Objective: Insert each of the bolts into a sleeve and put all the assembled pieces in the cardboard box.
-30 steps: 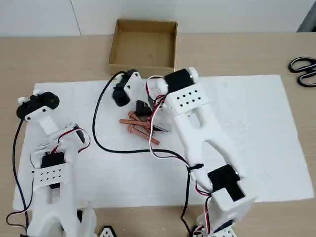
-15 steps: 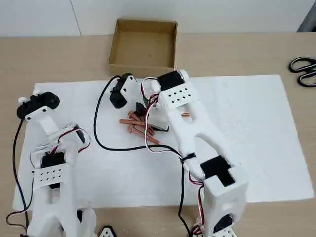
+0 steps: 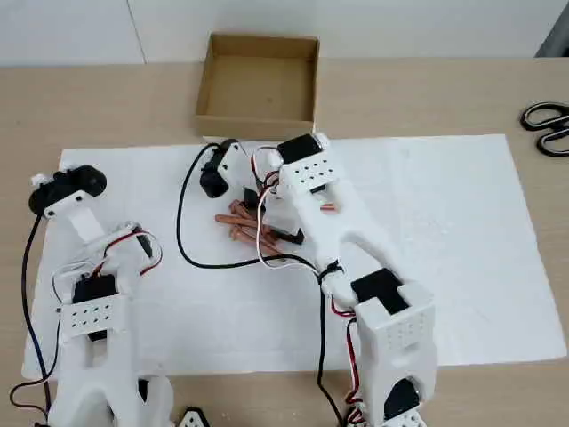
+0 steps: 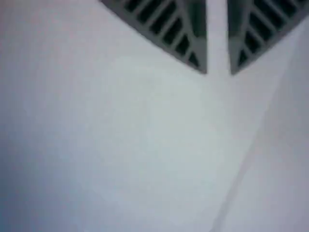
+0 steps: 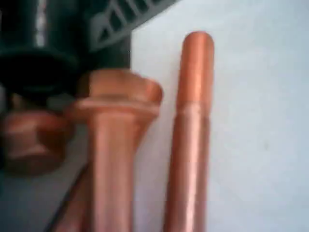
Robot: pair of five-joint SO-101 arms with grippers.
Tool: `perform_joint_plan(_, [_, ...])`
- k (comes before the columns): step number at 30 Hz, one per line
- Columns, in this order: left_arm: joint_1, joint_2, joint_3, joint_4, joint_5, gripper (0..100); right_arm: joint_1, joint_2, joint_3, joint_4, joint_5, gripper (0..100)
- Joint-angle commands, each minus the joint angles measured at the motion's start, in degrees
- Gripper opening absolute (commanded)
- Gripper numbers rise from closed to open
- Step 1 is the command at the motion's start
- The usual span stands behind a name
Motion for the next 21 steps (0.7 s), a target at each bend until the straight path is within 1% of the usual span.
perform_joint_plan(1, [0.0,-0.4,-0.3,-1.3,0.3,2,-0.4,-0.3,-0.2,-1.2,0.4,12.3])
perform_joint_plan(16, [0.0,-0.4,-0.3,-1.3,0.3,2,0.3,-0.1,-0.2,-1.5,0.3,12.1])
perform_joint_plan(18, [0.0,-0.4,-0.3,-1.3,0.3,2,0.7,-0.1,-0.1,-1.4,0.1,9.4])
perform_joint_plan(21, [0.0,-0.4,-0.3,-1.3,0.3,2,0.9,-0.1,0.1,-1.4,0.1,0.0])
